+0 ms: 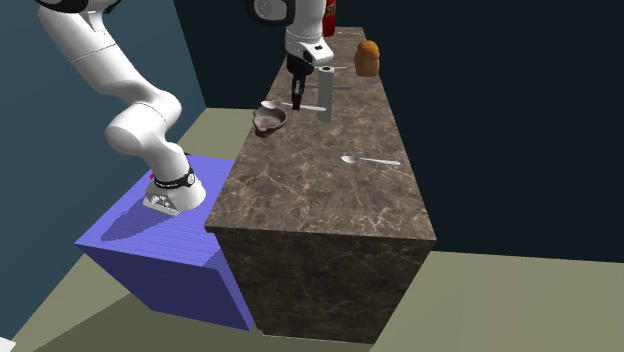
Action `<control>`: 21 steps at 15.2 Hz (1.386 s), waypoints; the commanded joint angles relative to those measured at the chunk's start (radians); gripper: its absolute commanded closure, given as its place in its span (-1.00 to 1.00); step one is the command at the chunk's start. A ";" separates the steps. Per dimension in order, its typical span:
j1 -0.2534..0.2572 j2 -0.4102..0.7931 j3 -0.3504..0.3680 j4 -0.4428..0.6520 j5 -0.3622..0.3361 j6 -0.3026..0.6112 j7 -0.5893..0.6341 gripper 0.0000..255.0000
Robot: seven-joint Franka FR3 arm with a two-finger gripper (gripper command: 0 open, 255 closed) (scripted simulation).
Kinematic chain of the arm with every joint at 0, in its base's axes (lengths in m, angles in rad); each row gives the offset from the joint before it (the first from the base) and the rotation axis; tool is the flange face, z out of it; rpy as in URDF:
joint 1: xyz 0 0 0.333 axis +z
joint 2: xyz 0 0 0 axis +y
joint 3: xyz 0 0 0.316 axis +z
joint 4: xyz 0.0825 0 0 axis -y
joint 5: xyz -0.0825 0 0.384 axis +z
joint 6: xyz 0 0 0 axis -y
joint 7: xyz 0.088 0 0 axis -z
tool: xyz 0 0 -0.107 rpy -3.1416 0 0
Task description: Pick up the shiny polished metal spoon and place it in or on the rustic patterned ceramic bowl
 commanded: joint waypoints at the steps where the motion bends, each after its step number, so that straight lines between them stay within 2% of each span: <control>1: 0.019 -0.058 0.021 -0.051 0.020 0.000 0.032 1.00; 13: 0.147 -0.302 0.174 -0.220 0.165 -0.021 0.248 1.00; 21: 0.152 -0.288 0.194 -0.315 0.183 0.087 0.228 1.00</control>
